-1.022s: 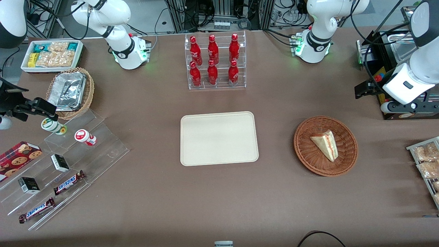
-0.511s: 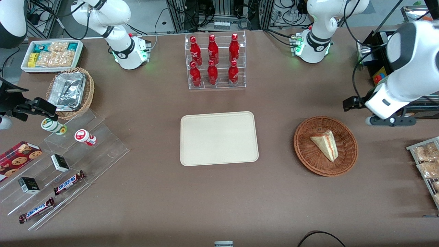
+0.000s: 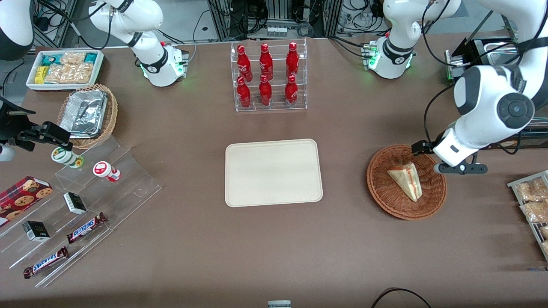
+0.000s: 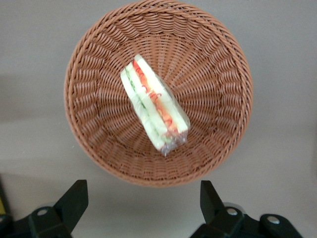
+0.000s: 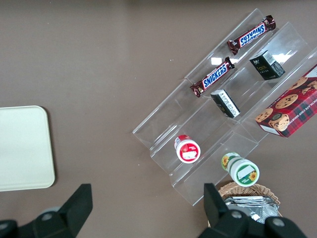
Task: Place sandwich from basket to tray
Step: 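Lower the open left gripper around the wrapped sandwich in the basket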
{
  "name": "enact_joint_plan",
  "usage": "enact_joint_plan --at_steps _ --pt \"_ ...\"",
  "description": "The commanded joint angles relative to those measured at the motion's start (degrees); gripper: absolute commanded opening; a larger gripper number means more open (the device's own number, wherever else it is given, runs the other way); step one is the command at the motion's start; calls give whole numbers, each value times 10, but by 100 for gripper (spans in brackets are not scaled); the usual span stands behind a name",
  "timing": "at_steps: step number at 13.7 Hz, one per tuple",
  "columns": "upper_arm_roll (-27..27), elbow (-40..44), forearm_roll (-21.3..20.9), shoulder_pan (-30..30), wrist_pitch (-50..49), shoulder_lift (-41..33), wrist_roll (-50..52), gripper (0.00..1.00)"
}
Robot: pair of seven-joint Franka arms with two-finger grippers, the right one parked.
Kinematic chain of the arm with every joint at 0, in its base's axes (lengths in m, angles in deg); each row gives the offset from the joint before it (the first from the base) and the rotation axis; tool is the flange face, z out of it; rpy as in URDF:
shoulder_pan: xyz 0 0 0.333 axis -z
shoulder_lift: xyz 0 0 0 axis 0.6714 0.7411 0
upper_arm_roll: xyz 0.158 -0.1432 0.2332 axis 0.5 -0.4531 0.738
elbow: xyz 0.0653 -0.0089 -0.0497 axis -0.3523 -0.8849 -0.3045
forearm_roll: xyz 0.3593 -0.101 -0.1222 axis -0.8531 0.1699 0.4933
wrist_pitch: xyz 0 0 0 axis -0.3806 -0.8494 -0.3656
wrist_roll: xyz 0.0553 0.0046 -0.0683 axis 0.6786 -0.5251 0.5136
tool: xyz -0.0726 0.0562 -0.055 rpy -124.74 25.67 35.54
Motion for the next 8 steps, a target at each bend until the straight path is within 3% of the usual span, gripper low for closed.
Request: enact_joint_plan --at_steps 1,3,8 --pt "0 -2 6 0 37 28 18 100" --pt "0 -7 6 -1 61 38 38 100" --pt "-1 -44 -1 19 132 39 208 100"
